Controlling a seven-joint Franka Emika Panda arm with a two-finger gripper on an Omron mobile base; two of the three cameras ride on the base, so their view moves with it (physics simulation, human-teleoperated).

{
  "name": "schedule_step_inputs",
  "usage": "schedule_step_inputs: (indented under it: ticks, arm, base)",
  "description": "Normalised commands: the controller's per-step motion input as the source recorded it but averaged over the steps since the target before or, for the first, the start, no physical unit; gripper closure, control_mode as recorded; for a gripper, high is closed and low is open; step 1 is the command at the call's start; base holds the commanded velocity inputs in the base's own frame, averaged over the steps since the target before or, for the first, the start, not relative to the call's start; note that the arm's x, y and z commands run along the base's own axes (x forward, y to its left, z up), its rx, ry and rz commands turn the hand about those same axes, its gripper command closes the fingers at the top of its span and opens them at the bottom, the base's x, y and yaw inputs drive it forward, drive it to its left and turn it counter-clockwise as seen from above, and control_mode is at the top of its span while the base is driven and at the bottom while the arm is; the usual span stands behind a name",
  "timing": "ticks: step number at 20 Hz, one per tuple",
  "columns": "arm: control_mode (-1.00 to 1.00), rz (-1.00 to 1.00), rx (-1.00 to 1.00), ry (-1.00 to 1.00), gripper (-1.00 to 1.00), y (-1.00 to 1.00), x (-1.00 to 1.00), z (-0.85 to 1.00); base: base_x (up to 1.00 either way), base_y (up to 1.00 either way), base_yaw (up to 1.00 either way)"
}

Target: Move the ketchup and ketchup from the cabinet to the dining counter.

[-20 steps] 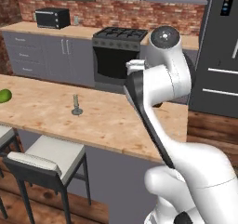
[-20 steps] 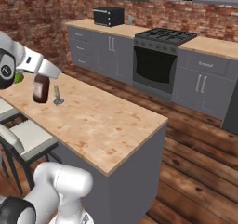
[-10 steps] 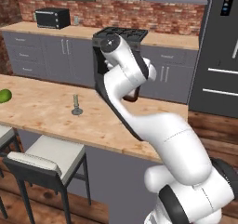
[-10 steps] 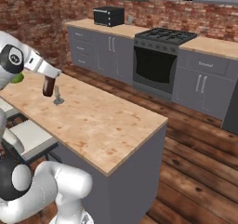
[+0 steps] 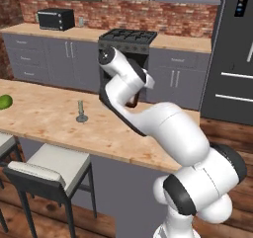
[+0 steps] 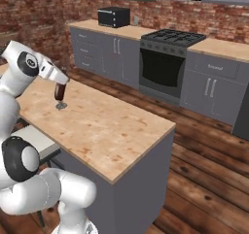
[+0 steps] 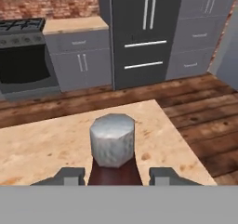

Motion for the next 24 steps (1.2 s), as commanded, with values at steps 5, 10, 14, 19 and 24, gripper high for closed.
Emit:
schedule_step_inputs:
  ticks: [5, 10, 14, 19, 24]
  arm:
    - [-1.0, 0.0, -0.01, -0.29, 1.0, -0.14, 0.04, -0.54]
    - [-1.0, 0.0, -0.04, -0.25, 1.0, -0.26, 0.13, -0.53]
    - [-1.0, 0.0, -0.04, -0.12, 1.0, -0.09, 0.43, -0.38]
    - [-1.0, -0.02, 0.0, 0.0, 1.0, 0.0, 0.75, -0.04]
    - [-1.0, -0.04, -0.01, 0.0, 1.0, 0.0, 0.73, -0.05]
  base:
    - [0.0, 0.0, 0.0]
    - [0.0, 0.0, 0.0]
    - [0.0, 0.0, 0.0]
    - [0.0, 0.0, 0.0]
    - [0.0, 0.0, 0.0]
